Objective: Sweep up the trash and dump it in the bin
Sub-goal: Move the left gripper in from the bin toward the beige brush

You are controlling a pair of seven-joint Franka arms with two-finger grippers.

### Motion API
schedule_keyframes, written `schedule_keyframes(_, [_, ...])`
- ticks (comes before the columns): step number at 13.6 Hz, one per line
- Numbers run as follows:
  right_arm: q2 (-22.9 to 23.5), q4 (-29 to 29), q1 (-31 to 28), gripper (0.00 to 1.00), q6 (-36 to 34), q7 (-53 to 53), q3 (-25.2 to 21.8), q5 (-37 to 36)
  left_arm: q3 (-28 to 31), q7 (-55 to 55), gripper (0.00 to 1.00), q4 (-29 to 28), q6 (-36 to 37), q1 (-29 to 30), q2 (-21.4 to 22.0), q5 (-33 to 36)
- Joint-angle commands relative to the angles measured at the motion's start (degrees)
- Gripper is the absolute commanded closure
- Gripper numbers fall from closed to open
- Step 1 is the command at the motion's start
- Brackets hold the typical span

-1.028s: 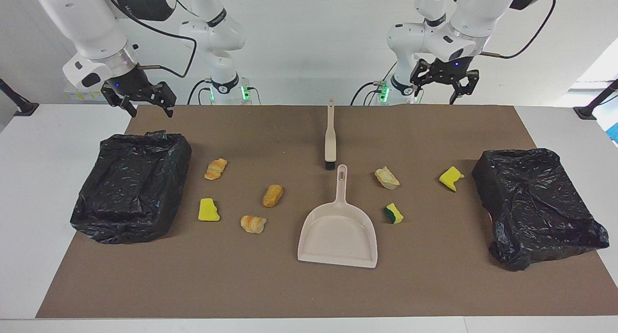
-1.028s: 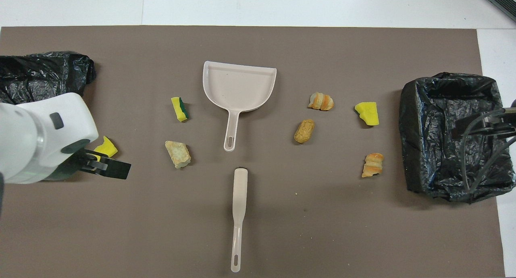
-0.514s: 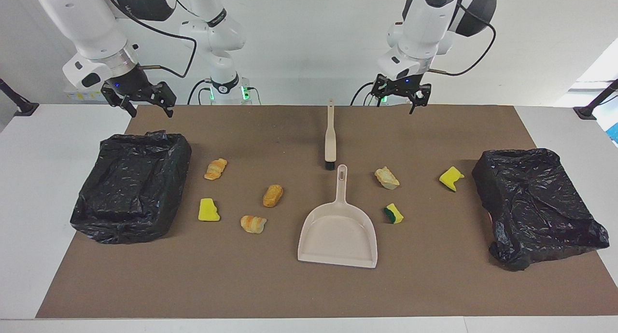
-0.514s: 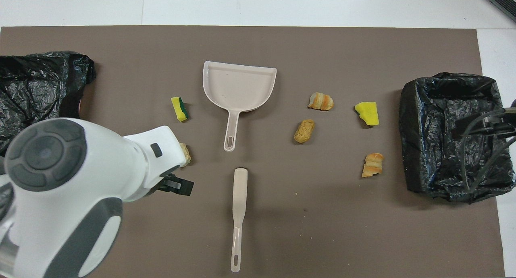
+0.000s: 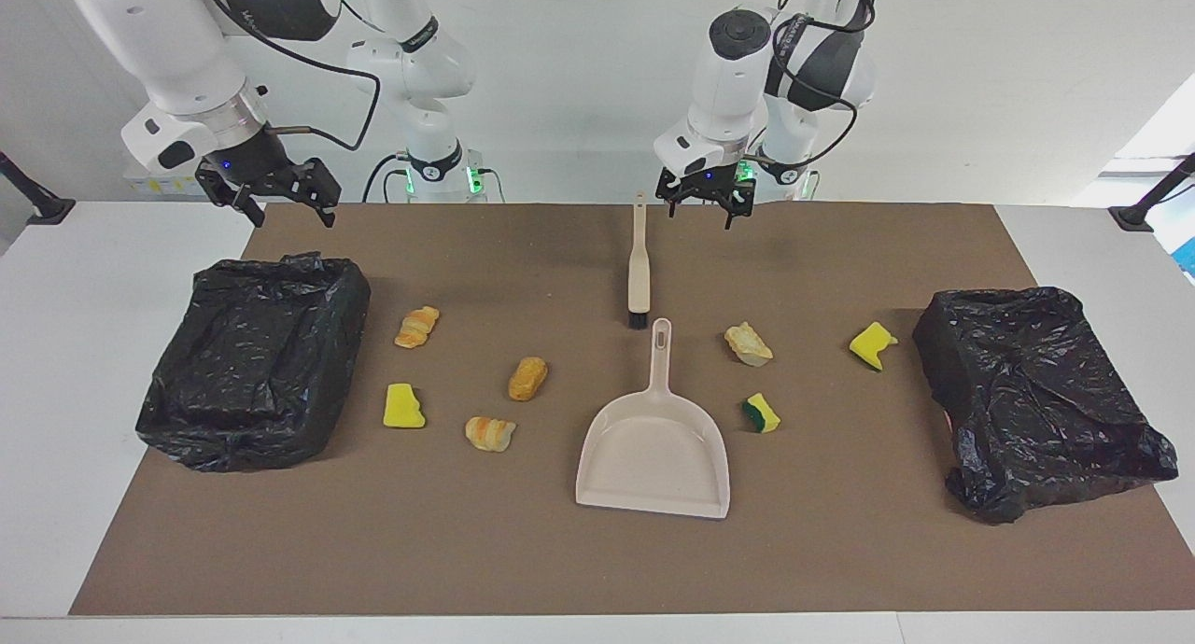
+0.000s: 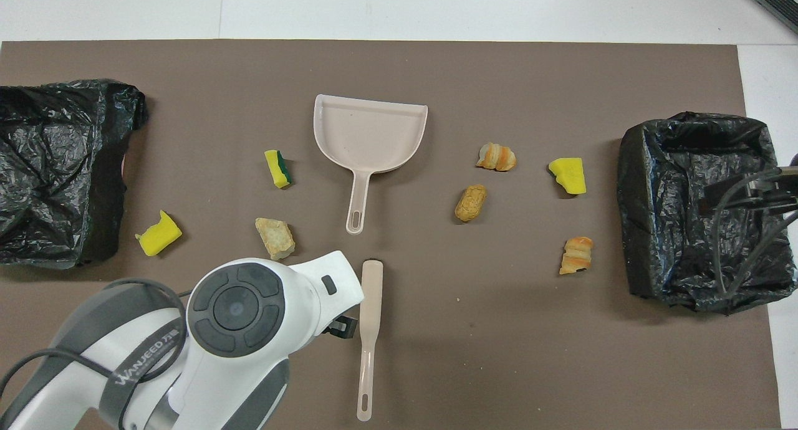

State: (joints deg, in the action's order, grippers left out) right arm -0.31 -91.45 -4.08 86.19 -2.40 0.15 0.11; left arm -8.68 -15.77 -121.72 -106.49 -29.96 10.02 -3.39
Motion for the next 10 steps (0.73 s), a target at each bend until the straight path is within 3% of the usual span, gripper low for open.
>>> schedule_keyframes(1, [-0.7,-0.3,-0.1,0.00,-0.1,0.7,-0.1,1.0,1.0,-1.0,0.00,-4.3,-2.8,-5.2,0.5,-0.5])
schedule_keyframes(4, [-0.7,-0.3,-0.1,0.00,-0.1,0.7,-0.1,1.0,1.0,-7.7,0.00,-11.5,-14.2,-10.1,-0.6,-0.5])
schedule_keyframes(7, [-0.7,-0.3,-0.1,0.00,-0.1,0.7,-0.1,1.0,1.0,-10.0,0.00,-14.2,-17.8,-13.6,-3.9,-0.5])
schedule_keyframes(10, [-0.7,-0.3,-0.1,0.00,-0.1,0.7,-0.1,1.0,1.0,-11.6,0.00,-16.9,-20.2,-16.2,-4.0,-0.5])
